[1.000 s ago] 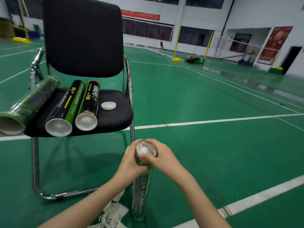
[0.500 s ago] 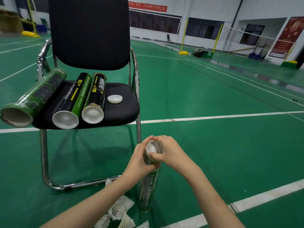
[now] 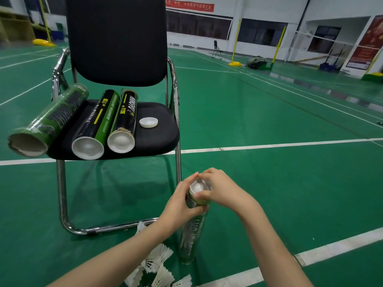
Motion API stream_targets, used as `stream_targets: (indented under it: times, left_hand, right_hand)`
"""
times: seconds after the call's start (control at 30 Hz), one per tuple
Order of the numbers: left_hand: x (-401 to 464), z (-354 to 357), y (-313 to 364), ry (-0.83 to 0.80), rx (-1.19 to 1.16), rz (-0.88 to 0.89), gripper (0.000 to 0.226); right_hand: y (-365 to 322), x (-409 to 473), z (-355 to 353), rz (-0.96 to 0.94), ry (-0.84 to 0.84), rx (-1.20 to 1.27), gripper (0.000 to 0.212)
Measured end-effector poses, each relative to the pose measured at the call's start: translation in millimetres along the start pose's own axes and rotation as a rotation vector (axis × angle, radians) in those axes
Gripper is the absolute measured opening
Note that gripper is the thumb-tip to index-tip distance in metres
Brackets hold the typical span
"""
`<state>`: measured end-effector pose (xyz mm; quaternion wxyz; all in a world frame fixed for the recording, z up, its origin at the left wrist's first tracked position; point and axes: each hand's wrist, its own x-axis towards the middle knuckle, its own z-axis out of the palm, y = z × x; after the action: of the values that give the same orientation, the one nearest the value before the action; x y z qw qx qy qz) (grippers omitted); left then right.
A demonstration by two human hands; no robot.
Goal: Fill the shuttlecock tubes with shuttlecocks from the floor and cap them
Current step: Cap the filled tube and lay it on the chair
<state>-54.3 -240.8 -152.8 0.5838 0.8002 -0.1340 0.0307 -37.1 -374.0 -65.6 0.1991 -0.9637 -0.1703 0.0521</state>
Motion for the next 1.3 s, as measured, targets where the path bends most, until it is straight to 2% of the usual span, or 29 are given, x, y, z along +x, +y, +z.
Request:
stream_targets:
  times: [0.3,0.6,0.7,0.9,1.3]
  left_hand:
    - [-3,-4,4,-0.058,0.060,-0.024,0.082]
    - [-7,-4,4,-0.109,0.032,0.004,0.086]
    - [-10,-6,4,-0.114,0.039,-0.007,0.075]
    - [-19,-16,15,-0.093,-0.056,-0.093,0.031]
    - [-25,-23,20,-0.053,-0.226,-0.140,0.033]
  right_hand:
    - [0,-6,-3,0.052,0.003,-0.101,0.056]
    - [9,-15,3,0.070,0.028,0.121,0.053]
    - [9,-19,6,0.058,0.037,0.241,0.052]
    - [20,-33,8,0.001,-0.003,0.513,0.049]
    - [18,-38,30,-0.016,0.072,0.672,0.047]
